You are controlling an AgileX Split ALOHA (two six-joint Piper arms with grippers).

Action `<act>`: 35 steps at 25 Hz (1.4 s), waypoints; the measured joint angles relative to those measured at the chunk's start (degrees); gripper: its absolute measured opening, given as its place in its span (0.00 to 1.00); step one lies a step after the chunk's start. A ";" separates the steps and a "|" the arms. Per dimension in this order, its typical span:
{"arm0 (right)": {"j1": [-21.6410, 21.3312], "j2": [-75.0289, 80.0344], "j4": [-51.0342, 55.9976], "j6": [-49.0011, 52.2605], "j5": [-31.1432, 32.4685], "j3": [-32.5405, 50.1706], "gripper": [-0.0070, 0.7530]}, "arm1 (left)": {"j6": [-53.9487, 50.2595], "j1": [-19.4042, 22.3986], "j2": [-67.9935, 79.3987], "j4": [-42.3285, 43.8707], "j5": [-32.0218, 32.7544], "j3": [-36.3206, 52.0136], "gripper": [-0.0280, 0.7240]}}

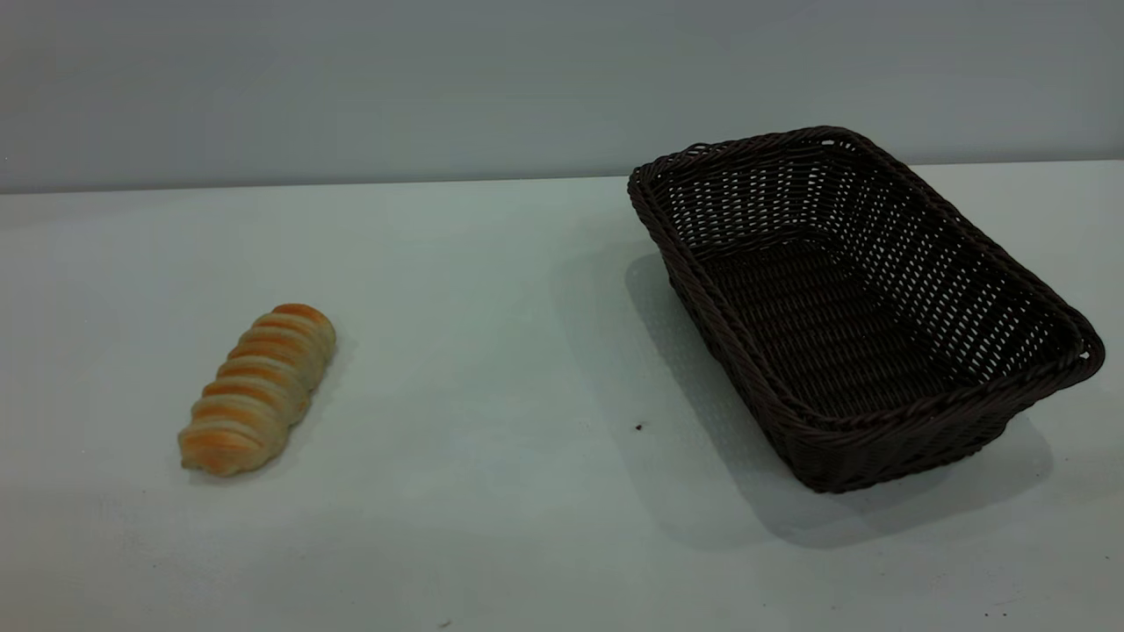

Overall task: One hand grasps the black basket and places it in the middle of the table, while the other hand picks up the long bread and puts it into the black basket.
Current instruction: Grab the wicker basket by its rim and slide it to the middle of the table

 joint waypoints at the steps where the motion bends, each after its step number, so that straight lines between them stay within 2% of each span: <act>1: 0.00 0.00 0.00 0.00 0.00 0.00 0.61 | 0.00 0.00 0.00 0.00 0.00 0.00 0.79; 19: 0.00 0.57 0.17 0.30 -0.52 -0.64 0.61 | 0.00 0.00 1.13 -0.06 -0.22 -0.62 0.79; 22: 0.00 5.50 1.68 0.50 -4.35 -2.46 0.63 | 0.08 0.00 7.17 -0.10 -3.54 -3.41 0.79; 27: 0.00 21.97 4.35 2.59 -14.92 -5.88 0.71 | 4.68 0.00 24.03 -1.69 -15.89 -10.51 0.79; 32: 0.00 41.12 12.93 1.57 -20.40 -9.07 0.73 | 9.74 0.00 38.40 -6.28 -19.81 -18.86 0.79; 35: 0.00 50.82 18.95 -1.47 -23.37 -9.31 0.73 | 11.26 0.00 43.27 -8.45 -21.78 -20.88 0.79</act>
